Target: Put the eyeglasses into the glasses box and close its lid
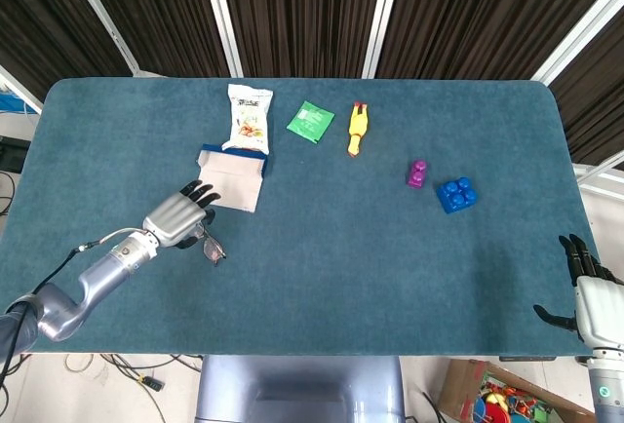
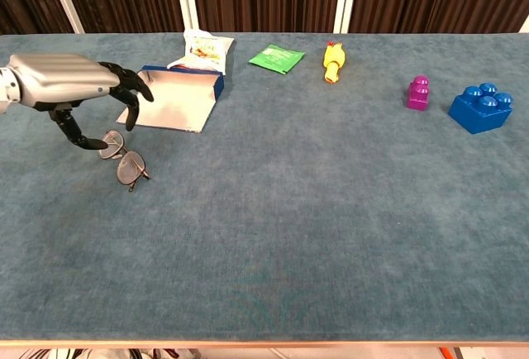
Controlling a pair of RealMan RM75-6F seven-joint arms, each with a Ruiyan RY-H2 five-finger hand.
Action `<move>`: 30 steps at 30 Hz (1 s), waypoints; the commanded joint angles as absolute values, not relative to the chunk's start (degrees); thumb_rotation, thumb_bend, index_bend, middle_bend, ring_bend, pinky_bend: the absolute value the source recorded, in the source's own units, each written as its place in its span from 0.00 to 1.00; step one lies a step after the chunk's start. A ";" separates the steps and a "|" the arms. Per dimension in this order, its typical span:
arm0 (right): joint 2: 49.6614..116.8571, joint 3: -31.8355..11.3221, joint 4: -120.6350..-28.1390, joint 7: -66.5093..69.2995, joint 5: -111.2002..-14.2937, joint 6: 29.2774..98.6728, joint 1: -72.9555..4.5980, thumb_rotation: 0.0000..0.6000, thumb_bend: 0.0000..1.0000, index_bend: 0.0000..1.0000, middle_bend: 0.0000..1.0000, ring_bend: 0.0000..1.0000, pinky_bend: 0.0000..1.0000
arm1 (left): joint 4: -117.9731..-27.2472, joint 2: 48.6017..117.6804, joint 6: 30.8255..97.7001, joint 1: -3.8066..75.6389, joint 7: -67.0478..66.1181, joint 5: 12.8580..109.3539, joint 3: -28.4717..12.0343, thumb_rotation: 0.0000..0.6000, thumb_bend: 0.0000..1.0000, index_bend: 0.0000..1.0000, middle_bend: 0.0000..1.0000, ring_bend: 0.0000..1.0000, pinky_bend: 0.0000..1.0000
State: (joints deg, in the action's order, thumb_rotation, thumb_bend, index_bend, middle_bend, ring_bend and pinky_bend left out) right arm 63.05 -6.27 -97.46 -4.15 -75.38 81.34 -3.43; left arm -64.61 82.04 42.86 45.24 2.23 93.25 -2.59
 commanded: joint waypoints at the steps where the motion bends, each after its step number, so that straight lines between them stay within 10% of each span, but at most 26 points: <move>1: 62.94 -6.26 -97.44 -3.99 -75.38 81.21 -3.46 1.00 0.14 0.00 0.05 0.19 0.26 | -63.05 83.68 41.89 46.05 1.47 92.55 -2.22 1.00 0.26 0.44 0.13 0.00 0.06; 30: 62.73 -6.31 -97.59 -2.95 -75.21 81.00 -3.44 1.00 0.13 0.00 0.05 0.19 0.26 | -58.74 87.77 42.57 47.89 -1.32 91.08 0.34 1.00 0.39 0.52 0.14 0.00 0.06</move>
State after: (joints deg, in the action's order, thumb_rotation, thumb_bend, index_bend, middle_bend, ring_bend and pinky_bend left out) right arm 62.73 -6.31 -97.59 -2.94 -75.22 81.00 -3.44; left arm -58.69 87.77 42.61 47.85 -1.30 91.12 0.30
